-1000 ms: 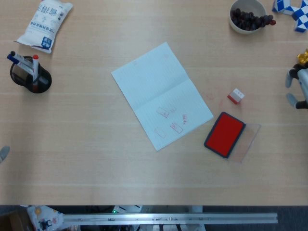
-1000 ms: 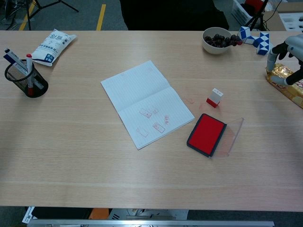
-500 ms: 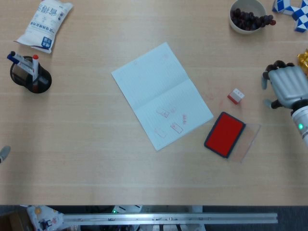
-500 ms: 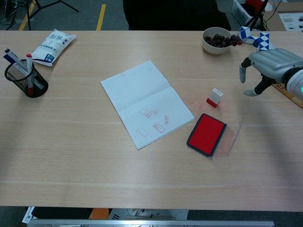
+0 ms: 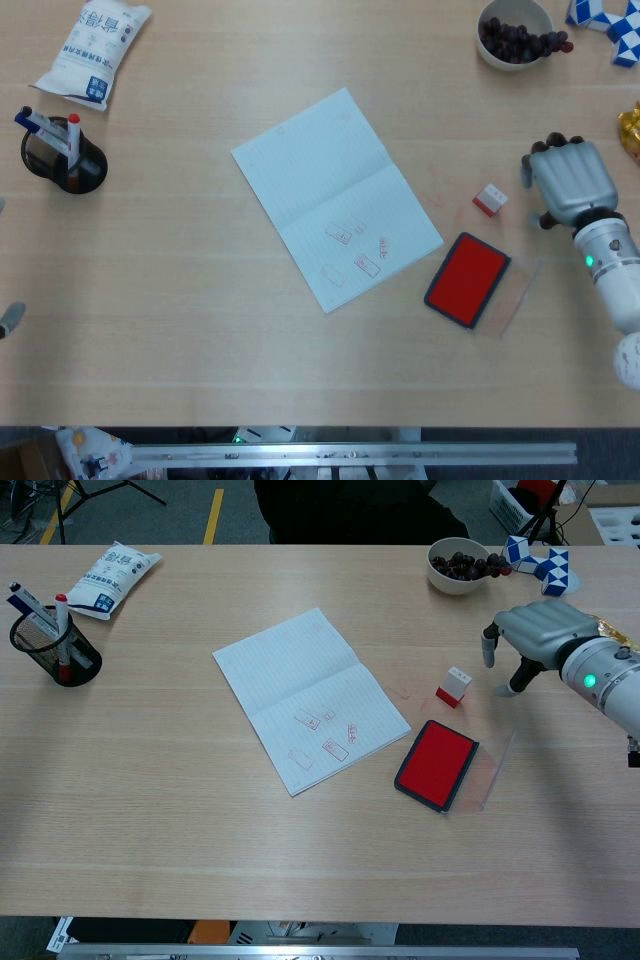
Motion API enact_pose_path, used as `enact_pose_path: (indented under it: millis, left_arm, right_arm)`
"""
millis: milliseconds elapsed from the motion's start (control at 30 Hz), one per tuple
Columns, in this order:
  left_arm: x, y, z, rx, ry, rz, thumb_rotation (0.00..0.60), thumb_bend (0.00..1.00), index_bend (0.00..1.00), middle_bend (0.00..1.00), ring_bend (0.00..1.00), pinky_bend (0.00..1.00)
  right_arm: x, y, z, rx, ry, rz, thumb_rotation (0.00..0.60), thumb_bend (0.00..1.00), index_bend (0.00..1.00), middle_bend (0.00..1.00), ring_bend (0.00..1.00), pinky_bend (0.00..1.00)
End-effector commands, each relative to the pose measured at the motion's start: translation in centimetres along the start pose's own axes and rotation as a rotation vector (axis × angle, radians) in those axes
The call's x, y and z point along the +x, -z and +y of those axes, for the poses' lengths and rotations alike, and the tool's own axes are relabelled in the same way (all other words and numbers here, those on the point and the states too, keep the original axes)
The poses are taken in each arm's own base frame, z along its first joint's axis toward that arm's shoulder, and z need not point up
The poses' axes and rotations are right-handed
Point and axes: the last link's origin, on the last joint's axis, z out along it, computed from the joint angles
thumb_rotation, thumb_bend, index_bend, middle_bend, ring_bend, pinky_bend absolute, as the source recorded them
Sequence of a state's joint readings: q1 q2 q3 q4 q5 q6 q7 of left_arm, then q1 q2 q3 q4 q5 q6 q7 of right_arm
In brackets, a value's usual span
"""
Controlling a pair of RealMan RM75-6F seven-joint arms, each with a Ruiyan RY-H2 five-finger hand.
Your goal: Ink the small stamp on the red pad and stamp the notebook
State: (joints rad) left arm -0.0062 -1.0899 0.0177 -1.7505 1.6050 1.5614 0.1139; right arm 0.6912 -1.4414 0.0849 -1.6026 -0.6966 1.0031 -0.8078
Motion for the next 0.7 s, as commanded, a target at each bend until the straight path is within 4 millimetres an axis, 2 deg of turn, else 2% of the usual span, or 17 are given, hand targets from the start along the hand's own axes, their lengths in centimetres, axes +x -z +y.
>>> enact_pose_path:
  millis: [33, 700]
  left_arm:
    - [0.0, 0.0, -0.1, 0.002, -0.001, -0.001, 0.600, 0.12, 0.02, 0.17, 0.20, 0.12]
    - [-0.3, 0.0, -0.6, 0.017, 0.001, -0.008, 0.600, 0.12, 0.02, 0.17, 0.20, 0.12]
  right_arm:
    - [-0.1, -0.4, -0.4, -0.003, 0.009, -0.005, 0.600, 0.16, 0.49, 0.34, 0.19, 0.29]
    - [-0.3, -2.0, -4.2, 0.025, 0.058, 0.010, 0.600, 0.16, 0.49, 0.34, 0.18, 0.29]
